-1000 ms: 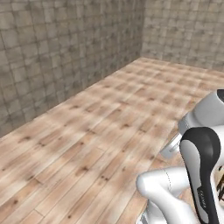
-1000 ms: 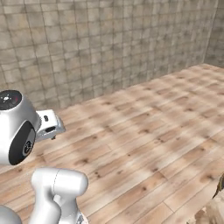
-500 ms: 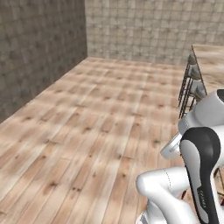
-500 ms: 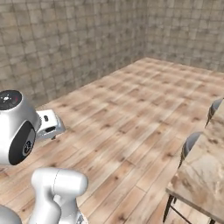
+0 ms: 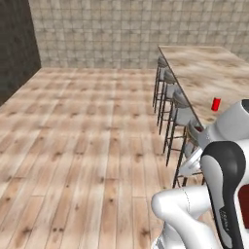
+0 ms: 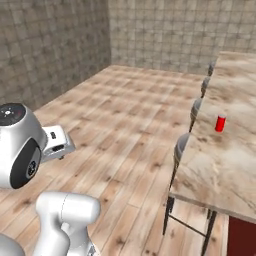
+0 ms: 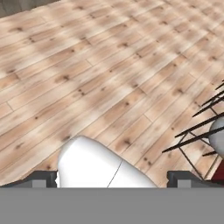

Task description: Four empty soda cans are scattered around the kitchen. Gather all the cans and cluster them next to the stove for recycling.

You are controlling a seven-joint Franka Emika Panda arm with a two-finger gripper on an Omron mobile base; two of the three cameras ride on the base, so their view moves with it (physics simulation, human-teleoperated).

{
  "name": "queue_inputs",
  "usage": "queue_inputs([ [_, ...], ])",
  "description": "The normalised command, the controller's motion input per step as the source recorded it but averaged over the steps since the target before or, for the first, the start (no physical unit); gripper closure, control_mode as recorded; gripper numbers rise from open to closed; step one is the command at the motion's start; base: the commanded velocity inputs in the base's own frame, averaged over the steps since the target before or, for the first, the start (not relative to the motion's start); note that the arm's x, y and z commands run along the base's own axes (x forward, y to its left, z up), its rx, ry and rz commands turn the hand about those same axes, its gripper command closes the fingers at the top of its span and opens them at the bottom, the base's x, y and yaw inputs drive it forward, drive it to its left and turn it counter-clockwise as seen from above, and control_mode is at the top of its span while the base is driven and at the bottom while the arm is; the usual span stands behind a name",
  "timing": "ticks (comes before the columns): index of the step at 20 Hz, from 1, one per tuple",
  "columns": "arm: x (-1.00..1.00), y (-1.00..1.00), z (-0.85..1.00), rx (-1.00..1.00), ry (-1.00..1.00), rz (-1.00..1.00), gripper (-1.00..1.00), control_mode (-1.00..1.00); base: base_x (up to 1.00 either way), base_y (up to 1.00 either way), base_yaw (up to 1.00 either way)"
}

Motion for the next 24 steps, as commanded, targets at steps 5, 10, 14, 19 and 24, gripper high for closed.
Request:
queue_inputs([
  [5,0.00,0.00,0.00,0.00,0.00,0.00,-1.00,1.00,-0.09,0.73,-0.25],
  [10,0.00,0.00,0.00,0.00,0.00,0.00,-1.00,1.00,0.04,0.83,-0.21],
  [14,0.00,0.00,0.00,0.00,0.00,0.00,-1.00,1.00,0.86,0.62,-0.21],
  [19,0.00,0.00,0.00,0.00,0.00,0.00,-1.00,1.00,1.00,0.49,-0.17],
  [24,0.00,0.00,0.00,0.00,0.00,0.00,-1.00,1.00,1.00,0.45,-0.14],
])
